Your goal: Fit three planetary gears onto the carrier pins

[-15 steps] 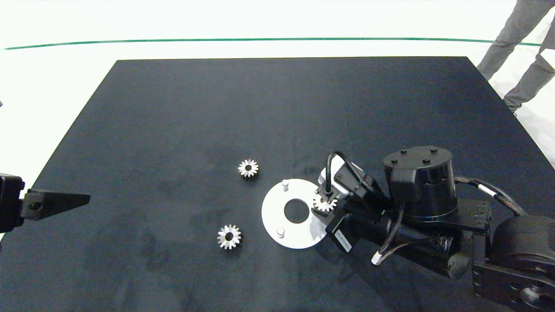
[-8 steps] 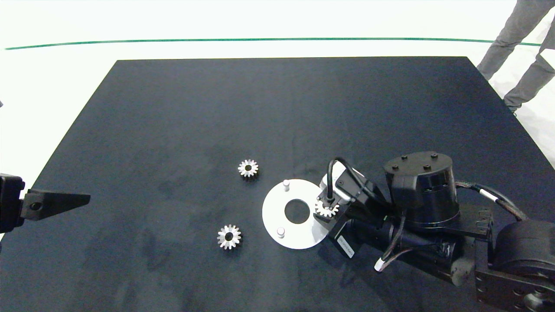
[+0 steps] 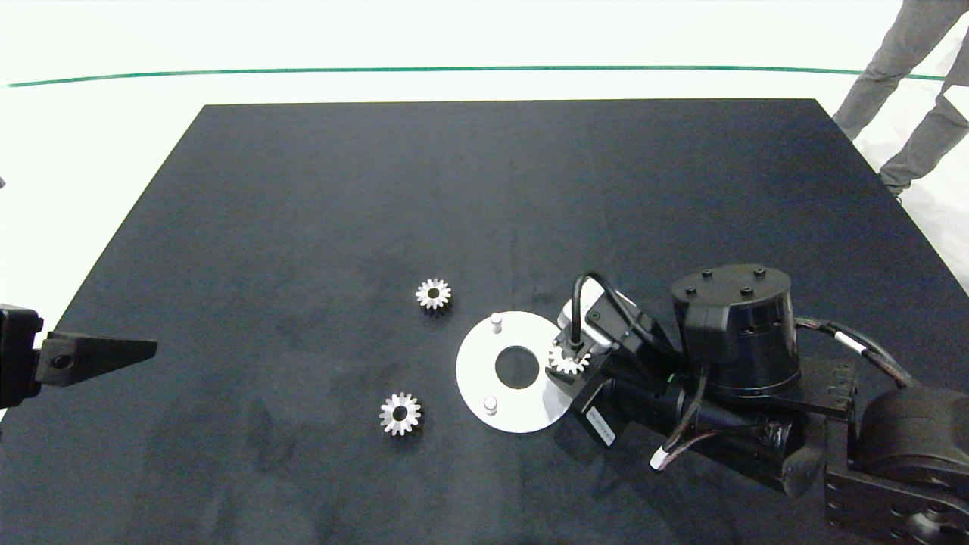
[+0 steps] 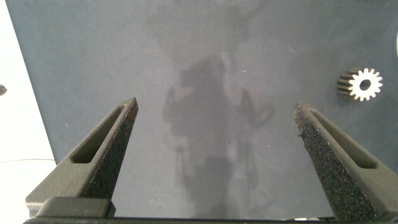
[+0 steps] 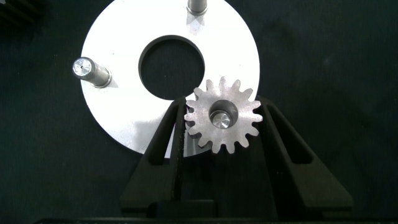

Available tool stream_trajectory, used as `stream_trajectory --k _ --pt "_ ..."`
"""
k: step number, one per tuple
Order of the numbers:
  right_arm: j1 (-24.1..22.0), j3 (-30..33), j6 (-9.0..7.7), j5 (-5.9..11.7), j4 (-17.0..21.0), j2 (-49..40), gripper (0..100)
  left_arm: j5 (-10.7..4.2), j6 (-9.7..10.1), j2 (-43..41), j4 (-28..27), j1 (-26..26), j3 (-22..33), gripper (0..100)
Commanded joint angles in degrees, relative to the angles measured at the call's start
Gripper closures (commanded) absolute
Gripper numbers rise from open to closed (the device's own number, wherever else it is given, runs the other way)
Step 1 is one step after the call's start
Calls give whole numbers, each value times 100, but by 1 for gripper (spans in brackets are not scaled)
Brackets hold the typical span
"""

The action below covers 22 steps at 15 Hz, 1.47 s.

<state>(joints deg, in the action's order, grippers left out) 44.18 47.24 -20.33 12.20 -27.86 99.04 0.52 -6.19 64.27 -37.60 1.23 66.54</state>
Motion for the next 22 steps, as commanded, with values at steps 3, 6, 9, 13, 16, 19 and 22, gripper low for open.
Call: stream_trajectory --k 3,6,9,13,16,19,22 --pt "12 5 -14 10 -36 37 0 0 -5 7 -29 0 0 0" --pt "12 5 -14 10 -36 -7 0 0 -5 7 -11 0 8 0" --pt "-120 -57 -23 142 17 -596 0 27 4 24 -29 9 0 0" --pt "-718 -567 29 160 184 -1624 0 35 426 77 -11 316 -27 0" --pt "-1474 -778 363 151 597 -2240 0 -79 619 -108 -11 1424 -317 0" --pt "-1825 -628 864 142 1441 -2820 0 -422 663 -125 95 2338 -475 0" --pt "-1825 -206 1321 142 2416 -3242 0 -615 646 -125 455 2979 -976 0"
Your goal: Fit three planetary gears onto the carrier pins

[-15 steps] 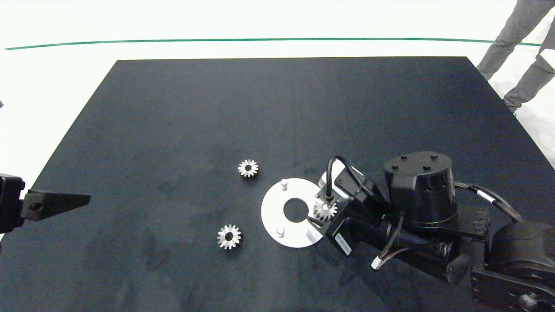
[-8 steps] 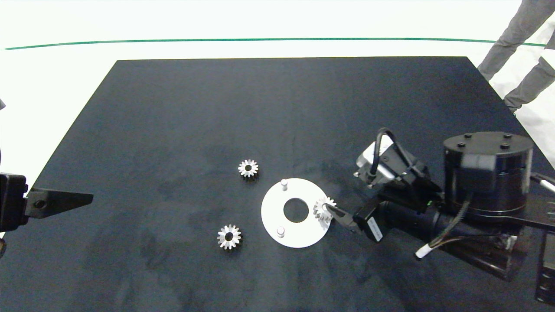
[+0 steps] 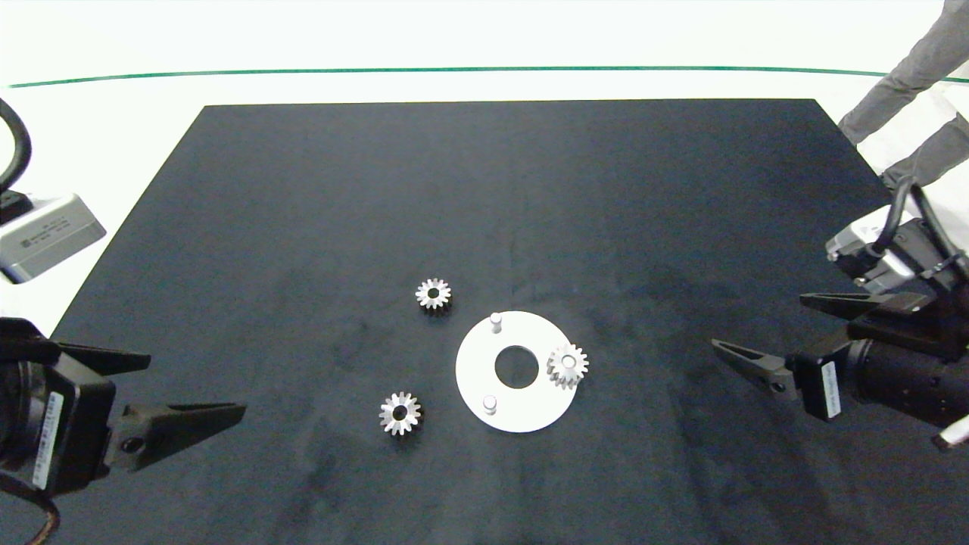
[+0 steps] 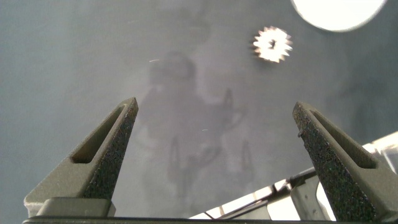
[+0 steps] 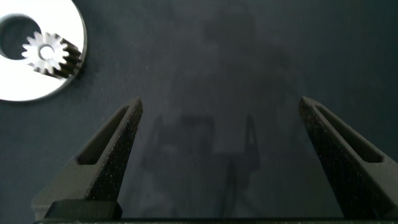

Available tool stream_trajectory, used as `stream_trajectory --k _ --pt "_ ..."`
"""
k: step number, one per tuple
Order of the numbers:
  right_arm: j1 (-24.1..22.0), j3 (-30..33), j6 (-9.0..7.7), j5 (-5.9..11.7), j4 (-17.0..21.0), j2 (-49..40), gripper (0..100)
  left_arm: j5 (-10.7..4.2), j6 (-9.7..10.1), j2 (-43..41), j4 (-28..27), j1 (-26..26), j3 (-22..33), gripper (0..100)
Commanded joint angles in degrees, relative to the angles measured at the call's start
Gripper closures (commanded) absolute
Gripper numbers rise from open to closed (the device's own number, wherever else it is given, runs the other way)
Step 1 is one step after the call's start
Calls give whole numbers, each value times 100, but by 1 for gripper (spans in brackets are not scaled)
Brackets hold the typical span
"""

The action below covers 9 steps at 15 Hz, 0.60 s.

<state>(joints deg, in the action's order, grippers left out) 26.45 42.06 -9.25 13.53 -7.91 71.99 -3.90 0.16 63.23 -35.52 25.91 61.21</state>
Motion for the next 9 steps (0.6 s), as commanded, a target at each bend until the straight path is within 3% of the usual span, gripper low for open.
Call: stream_trajectory --k 1,3,4,6,9 --pt "-53 470 266 0 686 -607 0 -234 2 -13 538 512 -707 0" --pt "-35 918 468 0 1178 -774 0 -568 -209 181 1856 741 -1700 0" --pt "-35 945 477 0 1336 -853 0 -709 -253 330 2331 872 -1955 0" --pt "-35 1006 477 0 1406 -932 0 -752 -253 629 2753 1136 -2078 0" --pt "-35 1033 477 0 1415 -958 0 -752 -253 963 2788 1461 -2069 0"
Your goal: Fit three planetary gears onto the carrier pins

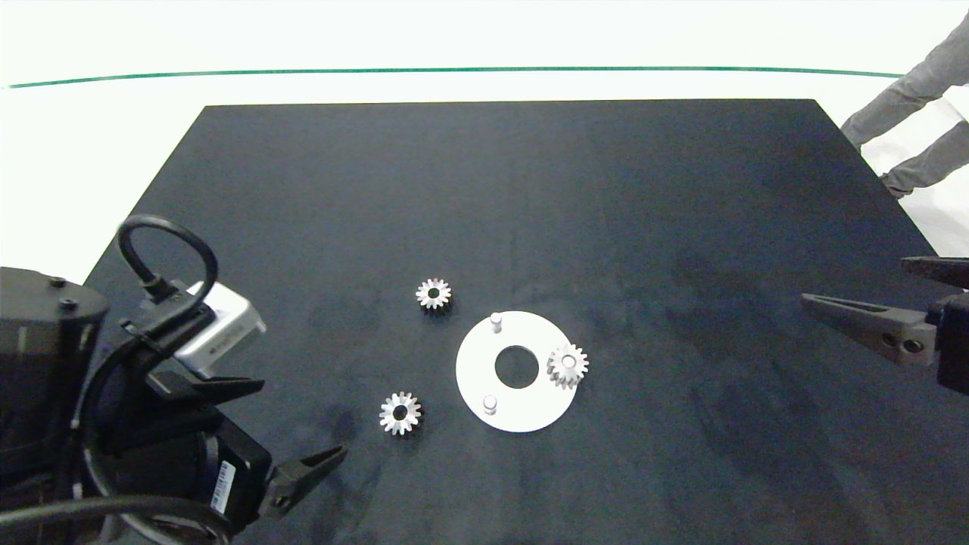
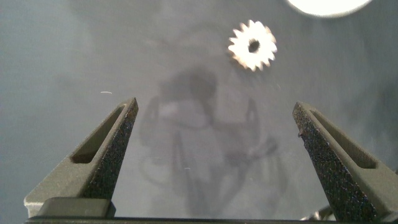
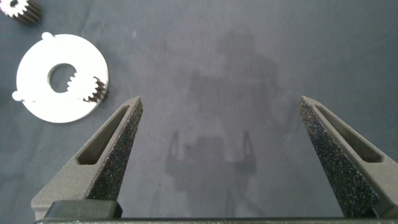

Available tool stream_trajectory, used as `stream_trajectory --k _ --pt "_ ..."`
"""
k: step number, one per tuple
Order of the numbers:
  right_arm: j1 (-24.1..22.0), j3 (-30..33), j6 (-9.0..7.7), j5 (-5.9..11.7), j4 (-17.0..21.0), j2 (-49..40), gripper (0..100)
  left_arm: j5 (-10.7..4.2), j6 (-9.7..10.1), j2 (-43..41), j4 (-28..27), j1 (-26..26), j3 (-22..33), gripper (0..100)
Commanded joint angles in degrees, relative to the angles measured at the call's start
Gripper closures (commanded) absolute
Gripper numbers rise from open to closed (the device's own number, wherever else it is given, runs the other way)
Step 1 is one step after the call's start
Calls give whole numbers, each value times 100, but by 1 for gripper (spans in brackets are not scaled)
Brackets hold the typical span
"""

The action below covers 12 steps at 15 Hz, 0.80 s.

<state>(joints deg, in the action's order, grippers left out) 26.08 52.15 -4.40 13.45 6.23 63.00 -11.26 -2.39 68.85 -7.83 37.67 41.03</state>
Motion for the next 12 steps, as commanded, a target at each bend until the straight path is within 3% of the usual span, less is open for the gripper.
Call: stream_trajectory --k 1,9,12 --pt "3 23 -8 -9 1 -60 0 -16 2 533 27 390 -34 0" --pt "20 23 -17 -9 1 -139 0 1 -42 1517 167 496 502 0" --pt "20 23 -17 -9 1 -157 0 1 -174 1816 475 505 599 0"
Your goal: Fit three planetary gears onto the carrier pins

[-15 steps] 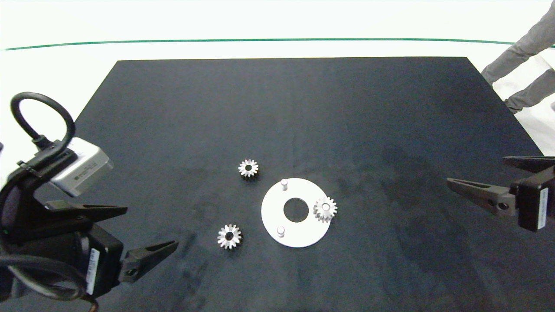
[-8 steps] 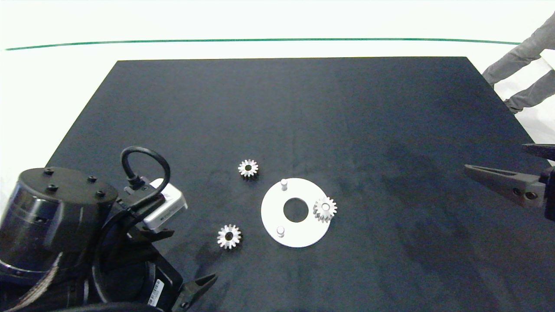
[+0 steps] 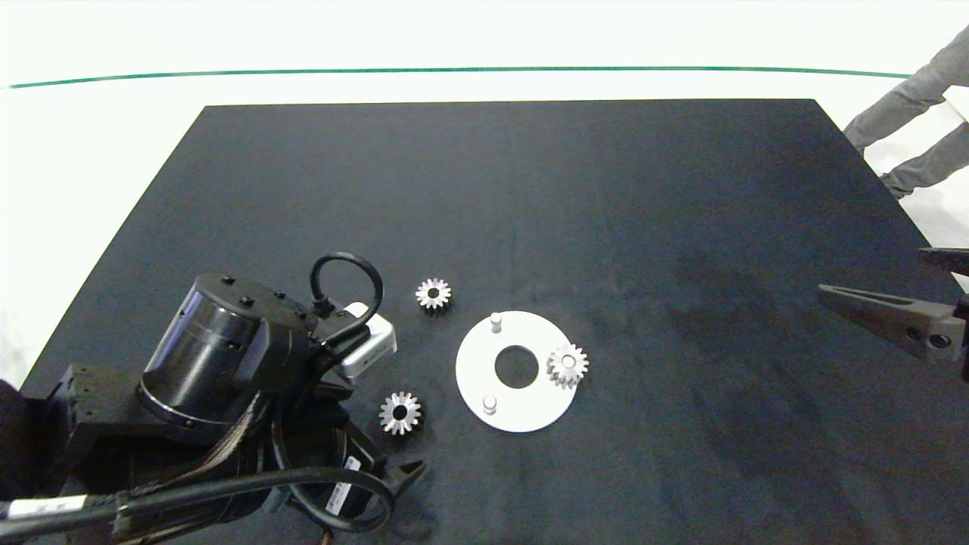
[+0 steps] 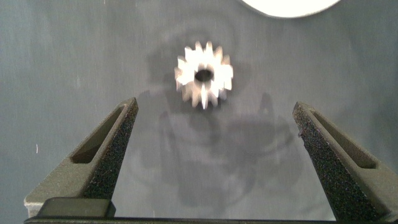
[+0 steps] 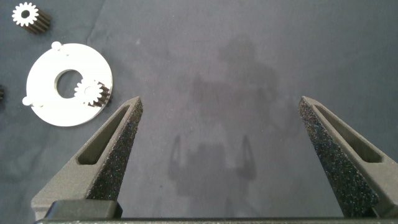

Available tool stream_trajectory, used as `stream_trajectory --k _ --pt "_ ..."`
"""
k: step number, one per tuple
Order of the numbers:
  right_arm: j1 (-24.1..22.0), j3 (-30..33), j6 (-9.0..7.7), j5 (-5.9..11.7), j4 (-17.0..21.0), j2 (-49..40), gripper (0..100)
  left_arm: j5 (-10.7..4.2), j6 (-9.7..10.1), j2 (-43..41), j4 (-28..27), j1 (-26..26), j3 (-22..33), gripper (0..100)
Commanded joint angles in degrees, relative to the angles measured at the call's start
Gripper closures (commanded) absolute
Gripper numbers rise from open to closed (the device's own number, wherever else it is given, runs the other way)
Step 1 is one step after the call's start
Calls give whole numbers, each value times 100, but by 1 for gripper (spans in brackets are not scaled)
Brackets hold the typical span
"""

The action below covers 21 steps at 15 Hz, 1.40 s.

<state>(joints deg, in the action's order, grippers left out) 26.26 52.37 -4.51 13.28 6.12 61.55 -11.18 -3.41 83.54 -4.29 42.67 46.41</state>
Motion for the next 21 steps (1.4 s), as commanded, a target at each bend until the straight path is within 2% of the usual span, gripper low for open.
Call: stream_trajectory --k 1,3,9,21 --pt "2 1 -6 8 12 -20 0 -16 -116 417 192 5 61 0" --pt "2 1 -6 8 3 -47 0 -16 -248 637 385 -4 70 0" --pt "2 1 -15 8 3 -73 0 -25 -362 909 710 -30 70 1" --pt "11 1 -15 0 -6 -91 0 -33 -406 980 825 -57 8 25"
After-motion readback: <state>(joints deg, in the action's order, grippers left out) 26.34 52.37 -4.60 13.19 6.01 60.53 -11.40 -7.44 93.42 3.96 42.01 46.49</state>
